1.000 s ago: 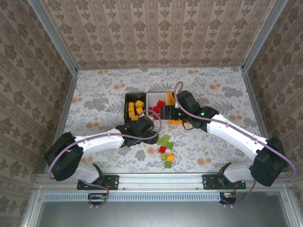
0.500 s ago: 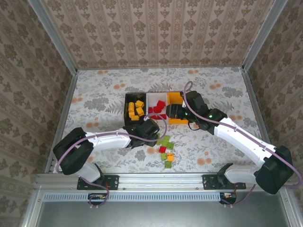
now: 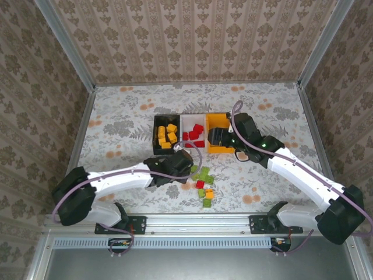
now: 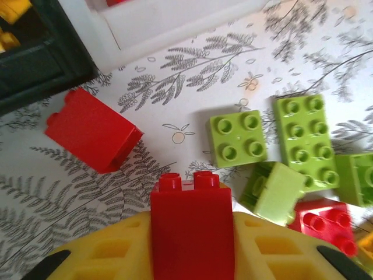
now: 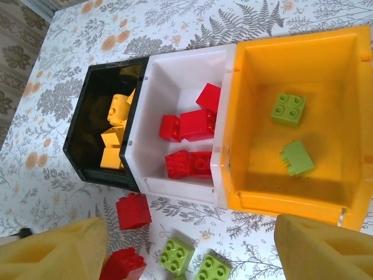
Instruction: Sort the legos into containers by color
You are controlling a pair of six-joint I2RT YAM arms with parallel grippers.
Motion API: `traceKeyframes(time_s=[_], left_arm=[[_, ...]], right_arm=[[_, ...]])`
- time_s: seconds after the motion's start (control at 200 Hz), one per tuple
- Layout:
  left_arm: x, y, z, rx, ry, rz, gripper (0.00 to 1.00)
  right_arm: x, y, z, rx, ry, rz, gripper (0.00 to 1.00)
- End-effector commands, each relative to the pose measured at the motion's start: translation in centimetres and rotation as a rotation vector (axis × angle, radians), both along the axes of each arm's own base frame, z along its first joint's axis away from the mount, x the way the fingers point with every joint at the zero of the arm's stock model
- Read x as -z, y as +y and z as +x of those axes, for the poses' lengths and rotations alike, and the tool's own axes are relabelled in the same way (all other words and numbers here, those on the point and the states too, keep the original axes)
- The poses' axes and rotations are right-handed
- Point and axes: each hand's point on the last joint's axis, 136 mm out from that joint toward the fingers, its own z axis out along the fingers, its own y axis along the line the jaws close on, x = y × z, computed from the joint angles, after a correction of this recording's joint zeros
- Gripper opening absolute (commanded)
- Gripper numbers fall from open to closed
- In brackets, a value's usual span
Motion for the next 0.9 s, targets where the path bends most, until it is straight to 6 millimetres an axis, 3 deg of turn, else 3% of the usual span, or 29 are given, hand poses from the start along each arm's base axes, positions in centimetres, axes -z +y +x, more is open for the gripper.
traceKeyframes(time_s=[0.0, 0.07, 0.205, 0.355, 0.5, 0.575, 0.65, 0.775, 0.895], left_arm=[[-3.1, -0.4, 0.8, 0.0, -0.043, -0.02, 0.34], [-5.0, -1.5, 2.5, 0.006, -0.068, -0.059, 0.34], [-6.8, -3.1, 7.5, -0.016, -0.089, -0.123, 0.34], [-7.0, -4.7, 12.4, -0.027, -0.101, -0.127, 0.34], [-5.4, -5.5, 15.5, -0.05, -0.075, -0.104, 0.41], [-4.9, -5.7, 16.4, -0.062, -0.063, -0.109, 0.54], [-5.7, -6.4, 16.7, -0.058, -0.069, -0.142, 0.68], [-9.3, -7.3, 16.3, -0.037, -0.113, -0.223, 0.82], [-13.2, -7.4, 14.4, -0.007, -0.169, -0.303, 0.9]], right_arm=[[-0.7, -0.8, -0.2, 0.029, -0.023, 0.032, 0.77], [-0.3, -1.3, -0.4, 0.04, -0.02, 0.033, 0.77], [0.9, -2.2, -0.9, 0.059, 0.003, 0.024, 0.77], [1.9, -2.8, -1.3, 0.059, 0.028, -0.003, 0.77], [2.9, -3.1, -1.9, 0.053, 0.049, -0.015, 0.78], [3.3, -2.9, -2.3, 0.037, 0.064, -0.012, 0.78], [4.0, -2.6, -2.7, 0.017, 0.086, -0.007, 0.79], [5.3, -2.0, -3.6, -0.032, 0.13, -0.013, 0.79], [7.3, -1.1, -4.8, -0.085, 0.181, -0.047, 0.78]])
